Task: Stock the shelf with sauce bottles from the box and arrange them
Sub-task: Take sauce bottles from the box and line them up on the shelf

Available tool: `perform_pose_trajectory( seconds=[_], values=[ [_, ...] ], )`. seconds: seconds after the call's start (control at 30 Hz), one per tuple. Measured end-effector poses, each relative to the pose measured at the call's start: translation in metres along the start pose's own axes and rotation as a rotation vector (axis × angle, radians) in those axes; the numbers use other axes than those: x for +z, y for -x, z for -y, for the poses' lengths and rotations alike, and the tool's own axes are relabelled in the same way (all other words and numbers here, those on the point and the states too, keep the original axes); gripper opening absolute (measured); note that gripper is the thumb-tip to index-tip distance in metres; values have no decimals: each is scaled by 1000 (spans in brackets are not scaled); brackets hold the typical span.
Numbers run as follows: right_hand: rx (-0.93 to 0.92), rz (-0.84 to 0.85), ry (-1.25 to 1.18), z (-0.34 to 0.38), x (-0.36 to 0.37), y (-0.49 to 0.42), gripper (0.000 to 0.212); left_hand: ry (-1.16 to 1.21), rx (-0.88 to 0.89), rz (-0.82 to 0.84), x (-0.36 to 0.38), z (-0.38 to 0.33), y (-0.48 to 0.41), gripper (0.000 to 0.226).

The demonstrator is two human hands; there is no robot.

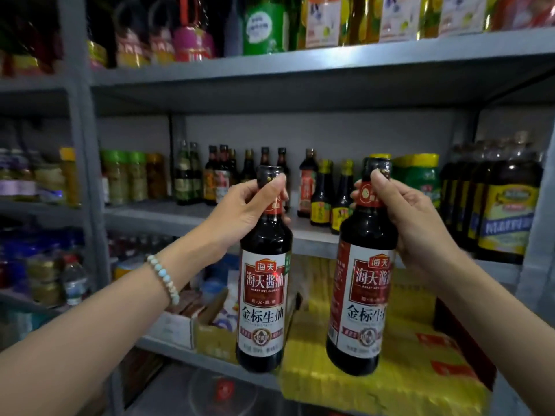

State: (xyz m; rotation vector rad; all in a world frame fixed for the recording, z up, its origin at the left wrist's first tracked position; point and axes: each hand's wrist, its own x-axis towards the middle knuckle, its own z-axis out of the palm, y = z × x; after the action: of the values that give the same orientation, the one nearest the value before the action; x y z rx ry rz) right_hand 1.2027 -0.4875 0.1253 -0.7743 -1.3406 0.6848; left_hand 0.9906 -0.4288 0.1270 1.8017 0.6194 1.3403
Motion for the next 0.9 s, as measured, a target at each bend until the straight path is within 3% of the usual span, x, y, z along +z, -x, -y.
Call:
perform_pose_trajectory(
  seconds=[0.5,0.9],
  values=[
    [-67,44,-27,-28,71,-155,25,-39,68,-105,-101,6,-116,34],
    [-153,-99,106,-69,132,-268,32,-38,129,25,-195,57,-244,41]
  ],
)
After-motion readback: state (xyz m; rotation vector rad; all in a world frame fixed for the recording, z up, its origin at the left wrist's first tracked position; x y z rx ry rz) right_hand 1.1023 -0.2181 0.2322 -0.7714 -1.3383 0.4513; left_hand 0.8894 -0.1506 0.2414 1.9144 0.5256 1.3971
